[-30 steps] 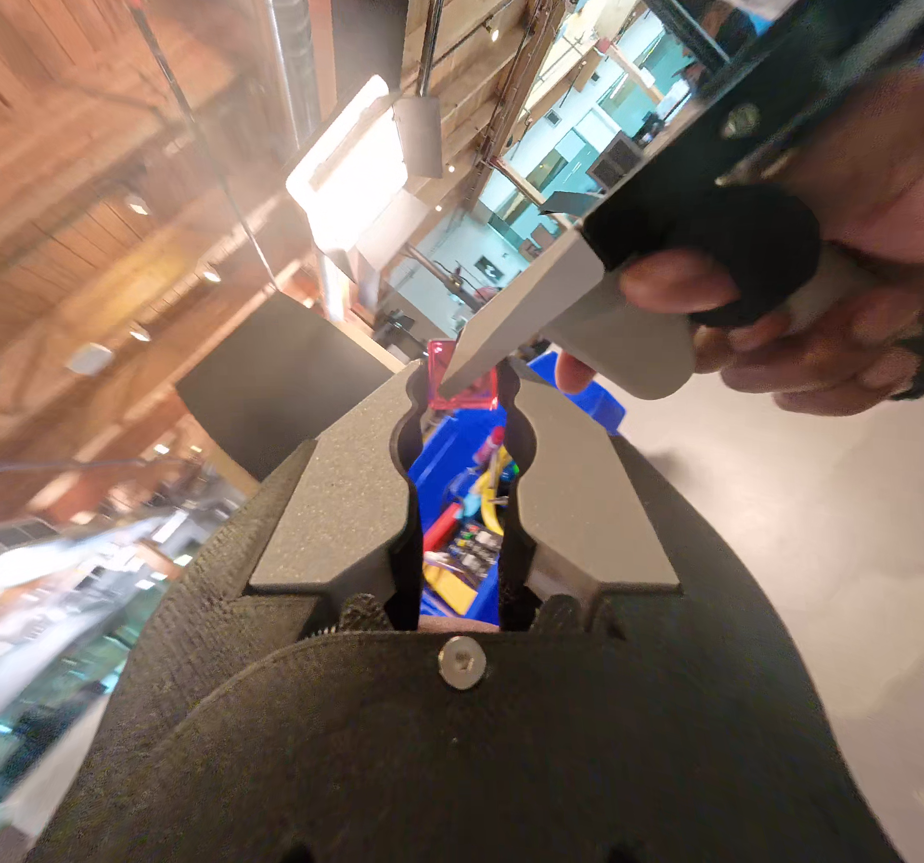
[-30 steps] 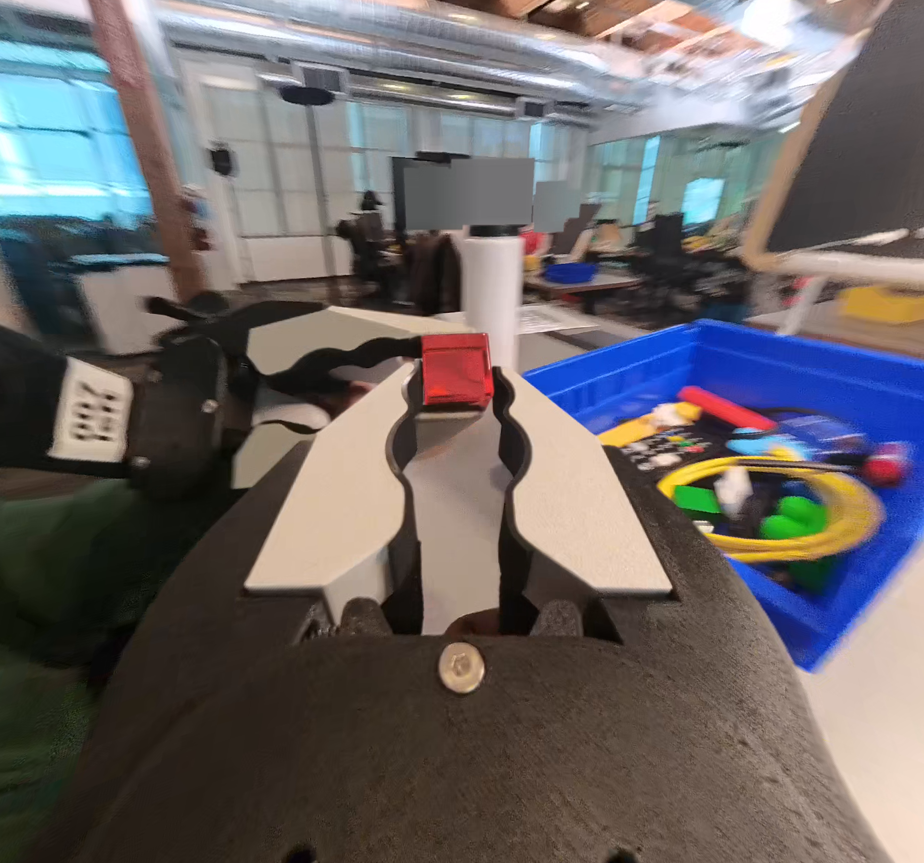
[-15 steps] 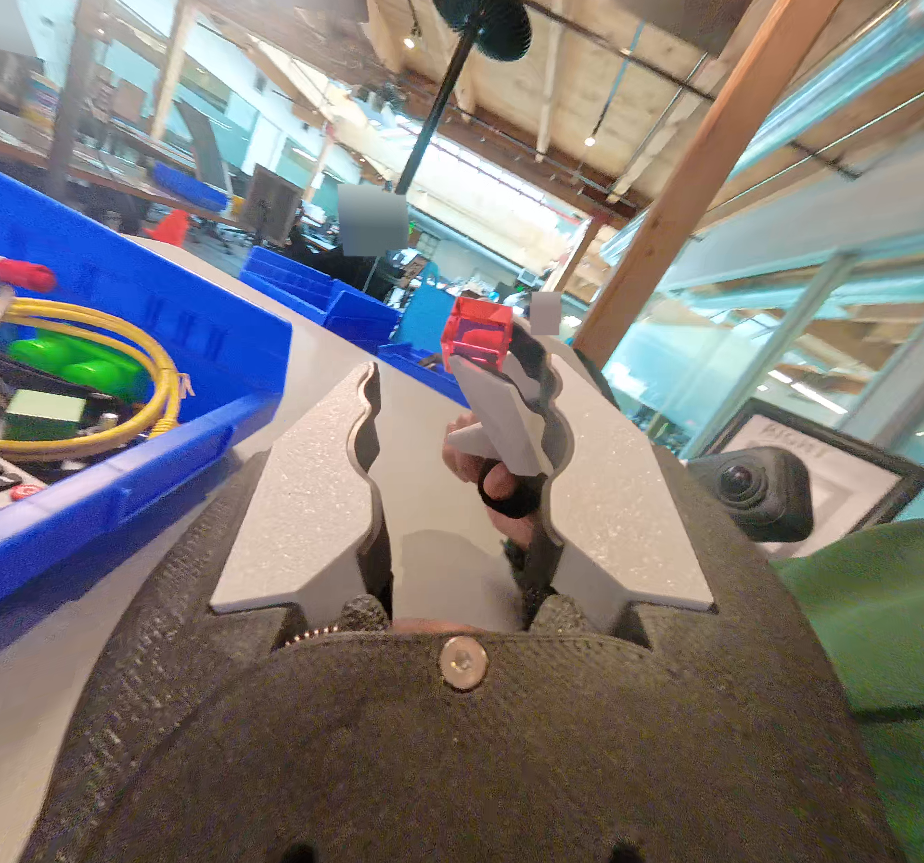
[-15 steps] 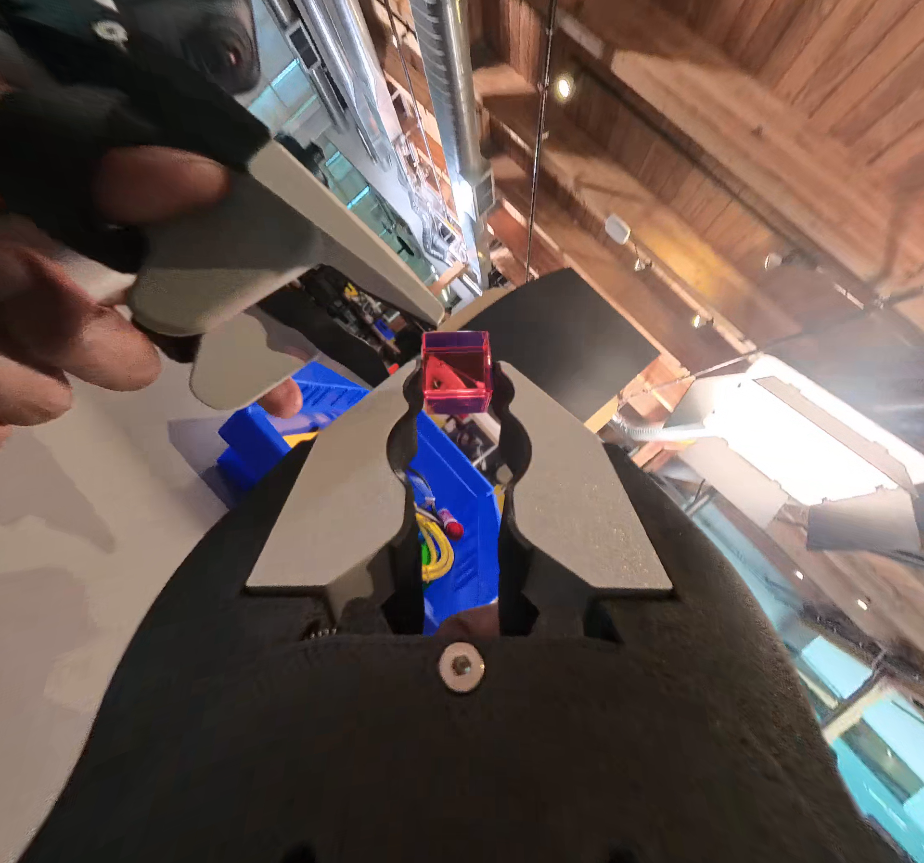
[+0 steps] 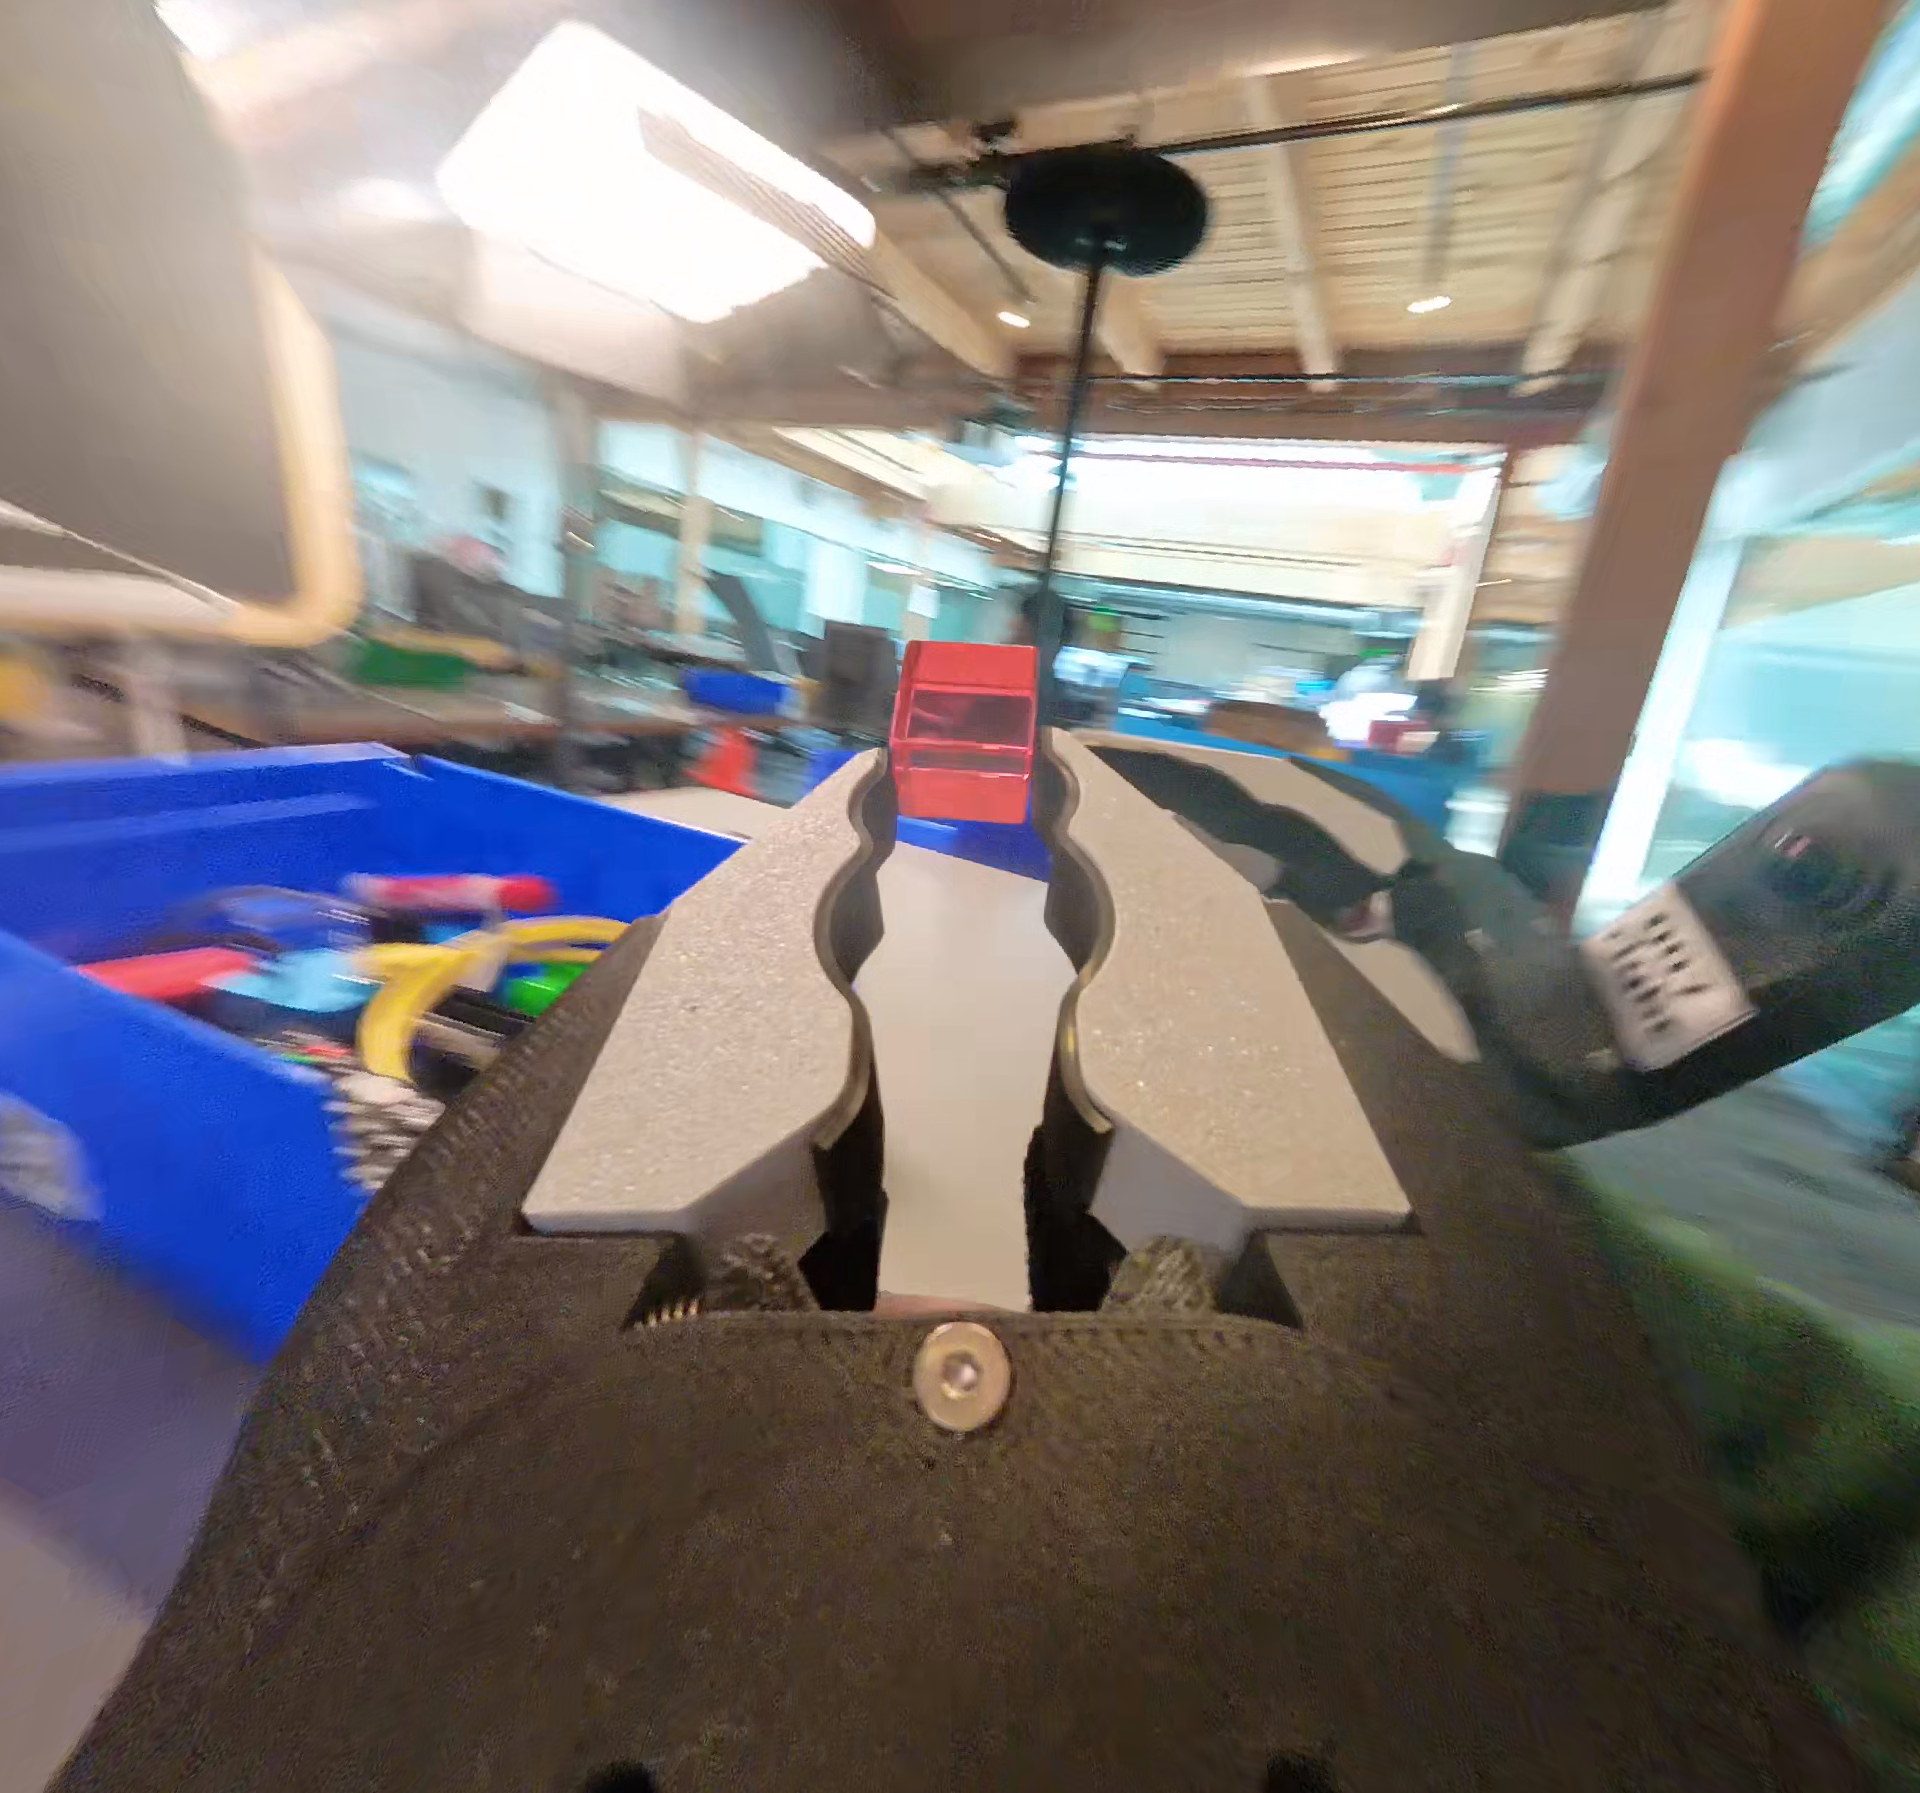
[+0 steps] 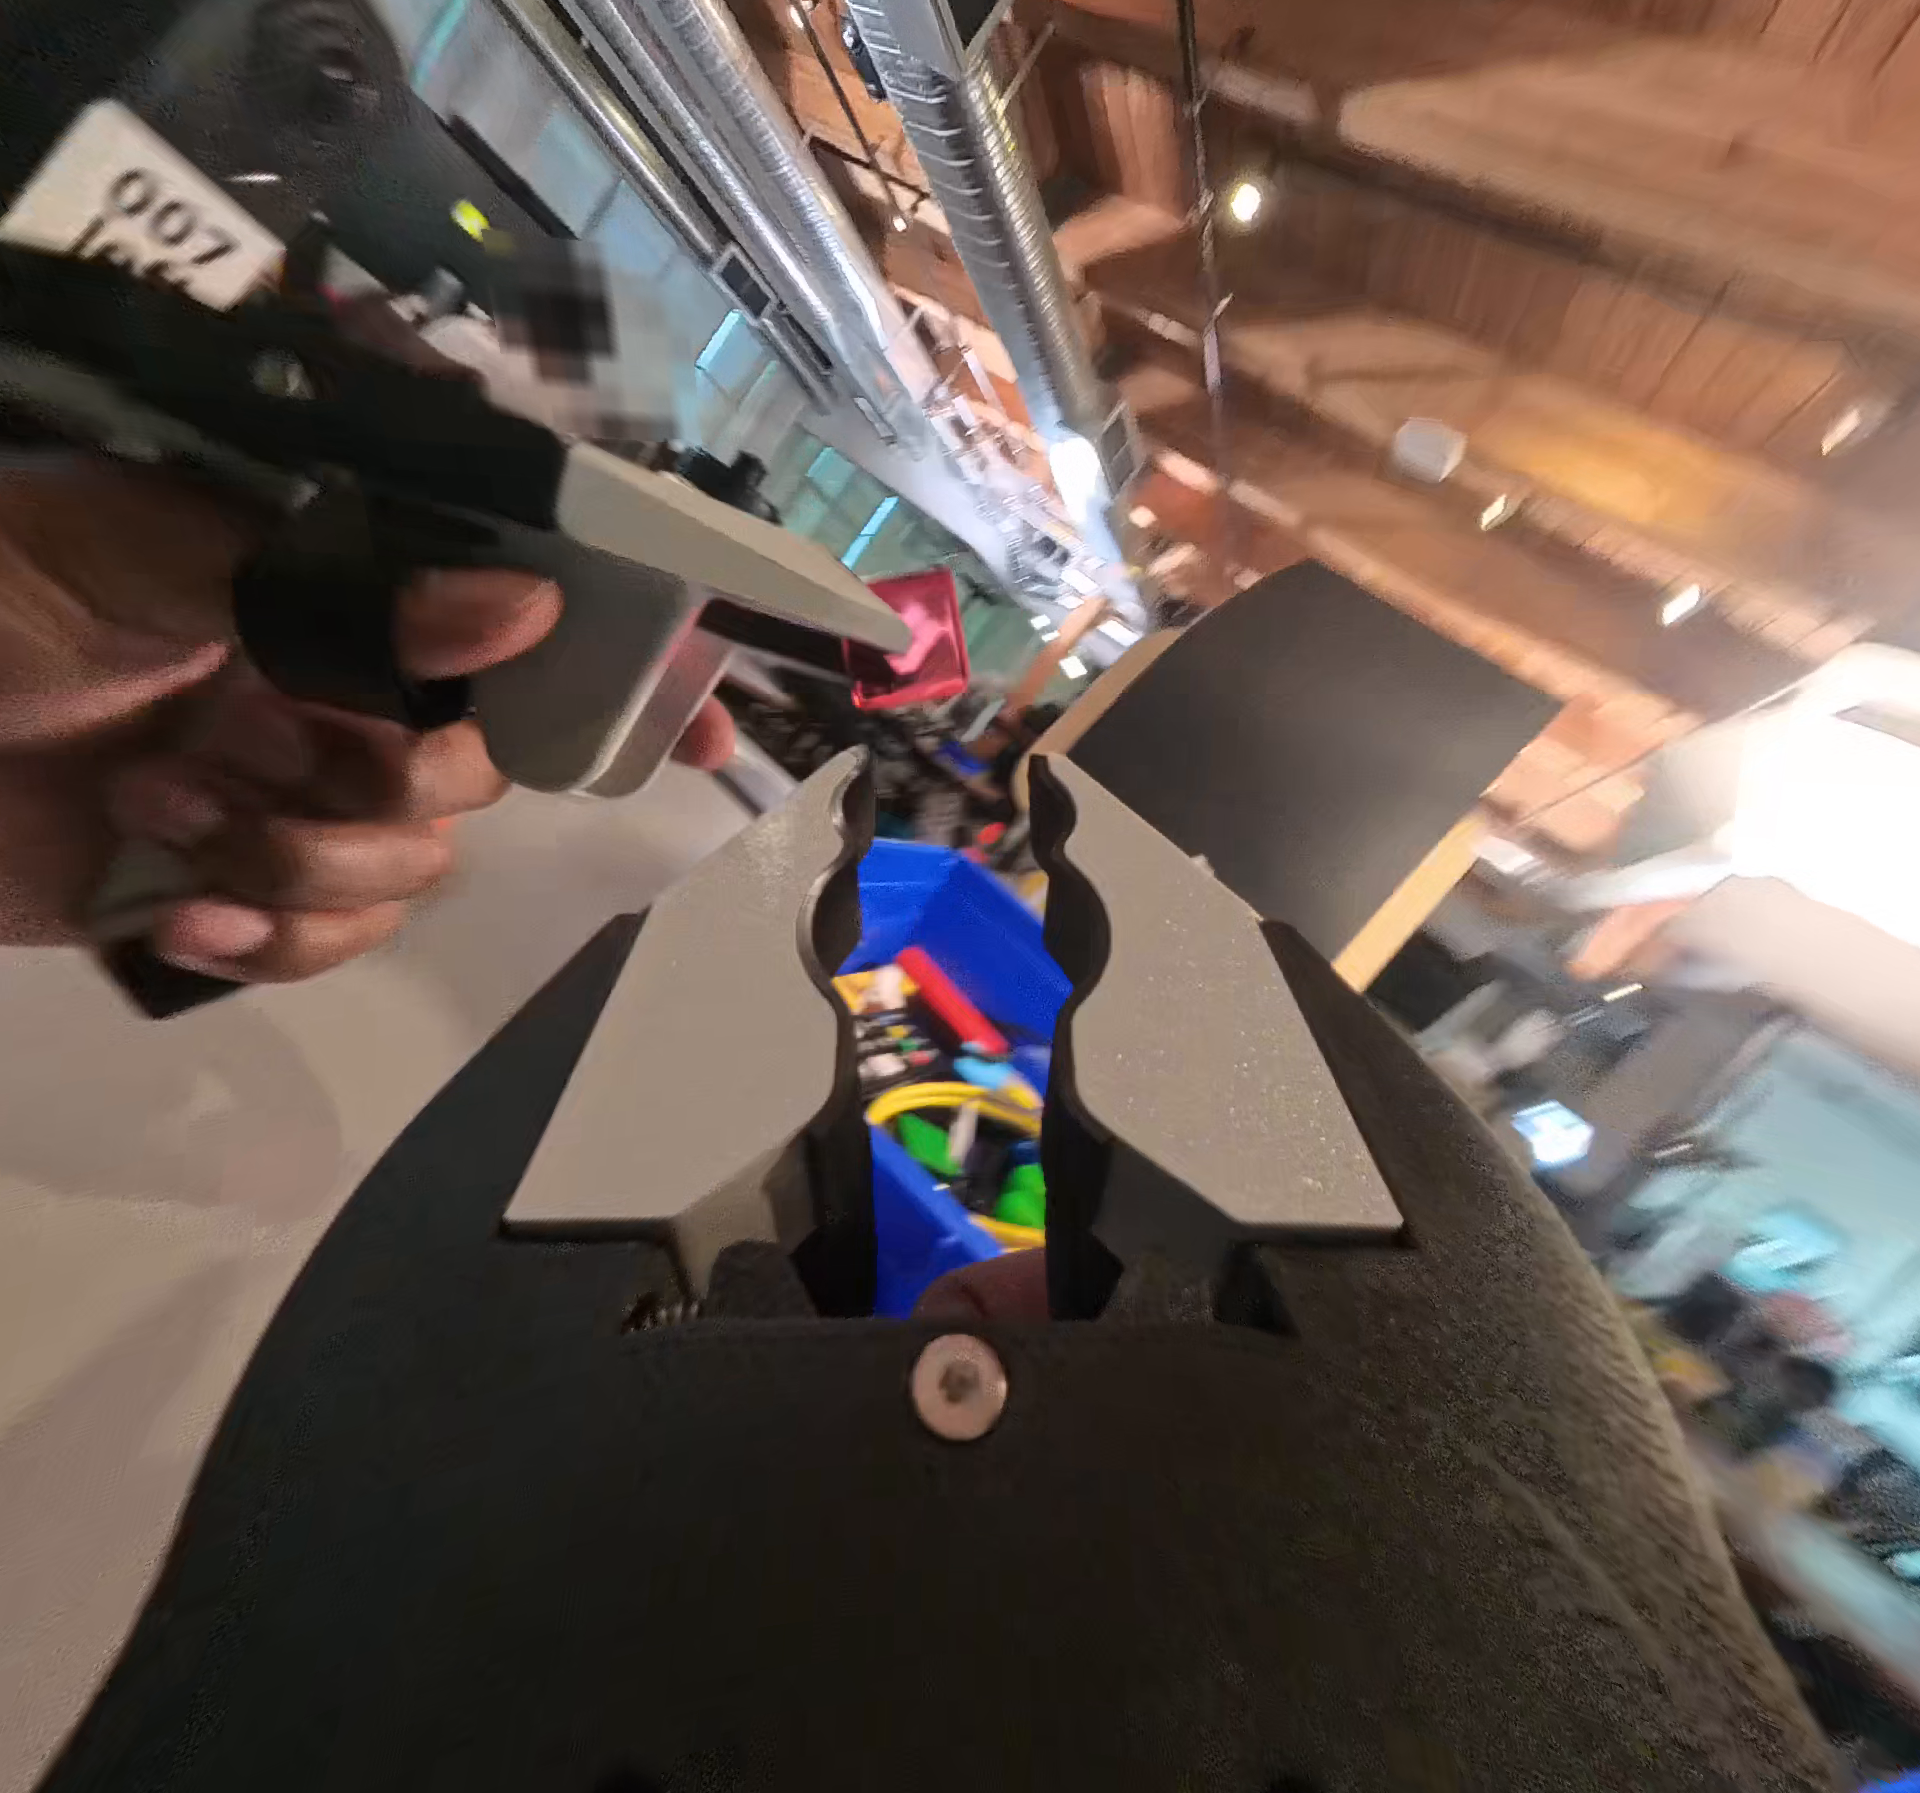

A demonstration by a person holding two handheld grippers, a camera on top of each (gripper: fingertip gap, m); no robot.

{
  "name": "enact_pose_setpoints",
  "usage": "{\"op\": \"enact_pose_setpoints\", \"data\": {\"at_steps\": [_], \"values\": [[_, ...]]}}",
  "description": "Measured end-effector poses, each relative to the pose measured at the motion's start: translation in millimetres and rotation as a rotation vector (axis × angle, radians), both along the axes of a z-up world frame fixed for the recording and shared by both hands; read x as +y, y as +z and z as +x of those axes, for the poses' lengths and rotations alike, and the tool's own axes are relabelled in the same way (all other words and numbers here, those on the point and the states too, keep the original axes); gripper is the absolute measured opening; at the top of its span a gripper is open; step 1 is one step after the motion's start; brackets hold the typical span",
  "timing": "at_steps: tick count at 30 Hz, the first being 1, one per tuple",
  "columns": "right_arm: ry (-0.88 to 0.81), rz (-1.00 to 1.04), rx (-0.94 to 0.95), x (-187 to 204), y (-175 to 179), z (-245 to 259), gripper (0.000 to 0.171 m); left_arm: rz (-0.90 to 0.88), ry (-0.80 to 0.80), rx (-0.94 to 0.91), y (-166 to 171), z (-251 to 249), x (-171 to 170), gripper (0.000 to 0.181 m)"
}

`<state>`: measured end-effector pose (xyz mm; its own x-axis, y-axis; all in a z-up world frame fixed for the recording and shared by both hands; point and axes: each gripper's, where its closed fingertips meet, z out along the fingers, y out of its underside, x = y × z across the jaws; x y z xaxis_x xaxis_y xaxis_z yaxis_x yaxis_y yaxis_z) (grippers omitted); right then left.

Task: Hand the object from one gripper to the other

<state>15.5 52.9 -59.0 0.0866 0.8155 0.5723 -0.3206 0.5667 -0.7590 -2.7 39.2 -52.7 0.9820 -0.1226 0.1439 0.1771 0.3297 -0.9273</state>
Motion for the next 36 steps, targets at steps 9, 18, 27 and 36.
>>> {"op": "enact_pose_setpoints", "data": {"at_steps": [9,18,27,36], "values": [[0.613,-0.786,-0.271,4,4,7,0.046,-0.018,0.52,0.563,6,0,-3,0.026],[0.772,-0.938,-0.387,-8,-1,6,0.059,-0.031,0.56,0.811,-3,24,8,0.026],[0.625,-0.802,-0.319,-2,-2,3,0.028,-0.087,0.502,0.832,-16,29,19,0.025],[0.059,-0.28,-0.048,22,5,-1,0.027,-0.076,0.036,-0.024,-12,-2,10,0.049]]}}
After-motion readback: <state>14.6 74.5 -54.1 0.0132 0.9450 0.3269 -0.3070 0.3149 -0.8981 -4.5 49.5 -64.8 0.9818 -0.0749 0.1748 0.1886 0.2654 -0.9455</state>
